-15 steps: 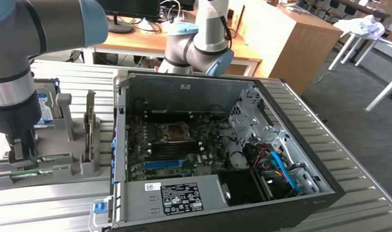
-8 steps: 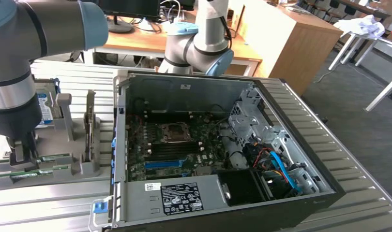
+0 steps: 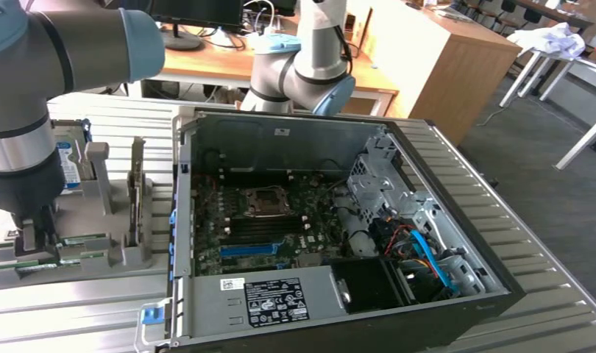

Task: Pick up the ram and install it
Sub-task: 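Pick up the ram and move it above insertion slot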

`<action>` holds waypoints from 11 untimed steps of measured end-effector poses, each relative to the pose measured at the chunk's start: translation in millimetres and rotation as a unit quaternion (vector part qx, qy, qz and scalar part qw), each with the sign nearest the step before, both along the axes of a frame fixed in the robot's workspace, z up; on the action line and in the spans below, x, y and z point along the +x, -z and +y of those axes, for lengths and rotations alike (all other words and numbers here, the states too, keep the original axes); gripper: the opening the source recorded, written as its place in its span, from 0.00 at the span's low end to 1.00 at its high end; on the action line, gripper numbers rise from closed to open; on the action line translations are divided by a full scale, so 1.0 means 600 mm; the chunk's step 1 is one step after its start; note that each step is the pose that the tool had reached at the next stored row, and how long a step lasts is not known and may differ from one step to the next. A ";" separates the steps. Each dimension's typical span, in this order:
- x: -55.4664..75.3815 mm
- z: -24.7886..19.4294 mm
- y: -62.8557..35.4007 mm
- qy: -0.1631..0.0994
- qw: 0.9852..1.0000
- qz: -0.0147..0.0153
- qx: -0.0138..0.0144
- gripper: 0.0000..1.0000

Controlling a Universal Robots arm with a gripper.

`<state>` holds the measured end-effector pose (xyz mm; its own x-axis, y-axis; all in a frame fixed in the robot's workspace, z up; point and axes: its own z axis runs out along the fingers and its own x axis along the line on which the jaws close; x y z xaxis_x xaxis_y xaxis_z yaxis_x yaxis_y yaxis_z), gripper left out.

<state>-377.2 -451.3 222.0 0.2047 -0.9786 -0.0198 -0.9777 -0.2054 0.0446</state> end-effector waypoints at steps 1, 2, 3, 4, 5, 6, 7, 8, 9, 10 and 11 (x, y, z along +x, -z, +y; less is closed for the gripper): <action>0.000 0.0000 0.001 0.007 1.000 0.000 0.000 0.36; 0.000 0.0000 0.002 0.011 1.000 0.000 -0.001 0.36; 0.000 0.0000 0.003 0.013 1.000 0.000 -0.001 0.36; 0.000 0.0000 0.004 0.014 1.000 0.000 -0.001 0.36; 0.000 0.0000 0.004 0.014 1.000 0.000 -0.001 0.36; 0.000 0.0000 0.005 0.014 1.000 0.000 -0.001 0.36; 0.000 0.0000 0.006 0.014 1.000 0.000 -0.001 0.36; 0.000 0.0000 0.006 0.014 1.000 0.000 -0.001 0.36; 0.000 0.0000 0.007 0.014 1.000 0.000 -0.001 0.36; 0.000 0.0001 0.008 0.014 1.000 0.000 -0.001 0.36; 0.000 0.0001 0.009 0.015 1.000 0.000 -0.001 0.36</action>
